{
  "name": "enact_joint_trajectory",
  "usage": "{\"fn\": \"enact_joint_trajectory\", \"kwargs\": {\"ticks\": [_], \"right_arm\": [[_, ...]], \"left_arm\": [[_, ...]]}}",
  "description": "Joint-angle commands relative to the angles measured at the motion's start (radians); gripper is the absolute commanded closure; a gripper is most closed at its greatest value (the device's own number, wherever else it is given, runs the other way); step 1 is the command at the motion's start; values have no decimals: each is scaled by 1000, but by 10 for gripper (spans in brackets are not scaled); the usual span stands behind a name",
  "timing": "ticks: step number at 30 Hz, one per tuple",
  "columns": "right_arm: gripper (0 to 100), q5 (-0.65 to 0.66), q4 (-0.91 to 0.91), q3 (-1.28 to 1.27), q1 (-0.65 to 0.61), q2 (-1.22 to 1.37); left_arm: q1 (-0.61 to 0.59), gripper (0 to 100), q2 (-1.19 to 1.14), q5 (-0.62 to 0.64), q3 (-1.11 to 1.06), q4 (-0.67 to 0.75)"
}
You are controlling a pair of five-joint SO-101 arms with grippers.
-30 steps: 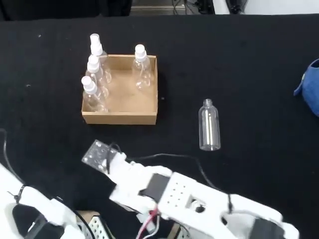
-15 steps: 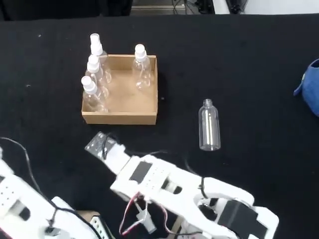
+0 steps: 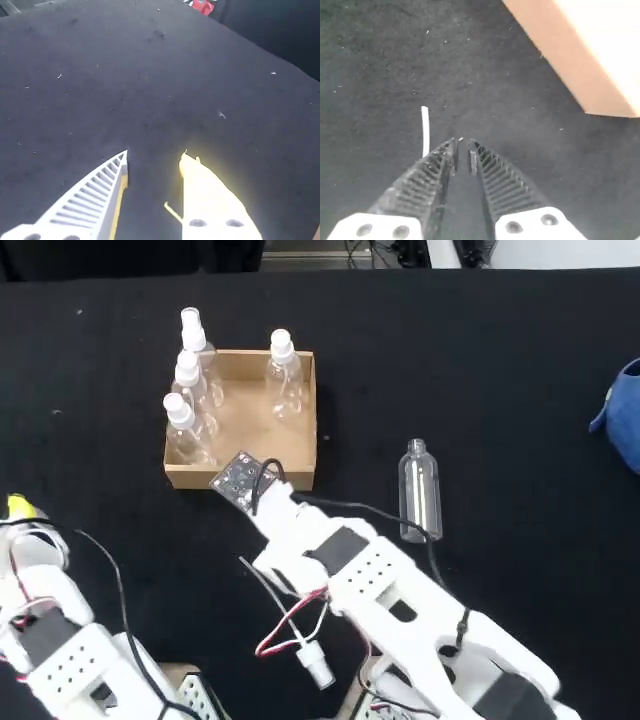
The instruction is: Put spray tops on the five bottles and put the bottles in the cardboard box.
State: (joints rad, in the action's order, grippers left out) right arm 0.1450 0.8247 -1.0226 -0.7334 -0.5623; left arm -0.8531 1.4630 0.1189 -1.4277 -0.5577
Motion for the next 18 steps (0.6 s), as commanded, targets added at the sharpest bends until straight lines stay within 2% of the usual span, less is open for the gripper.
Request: {"fn": "enact_joint_trajectory", "kwargs": {"ticks": [1,5,8,15,18], "right_arm": [[979,21,95,62,34,-79],[835,18,356,110,-80,-124],[761,15,413,68,-187,-145],[862,14,327,-102,-207,-234],[847,23,269,-185,-207,-259]], "left_arm": [[21,970,167,8,-87,20],[21,971,299,3,-163,14],[21,971,361,3,-199,14],[22,971,358,3,-213,17],[22,971,358,8,-214,20]]}}
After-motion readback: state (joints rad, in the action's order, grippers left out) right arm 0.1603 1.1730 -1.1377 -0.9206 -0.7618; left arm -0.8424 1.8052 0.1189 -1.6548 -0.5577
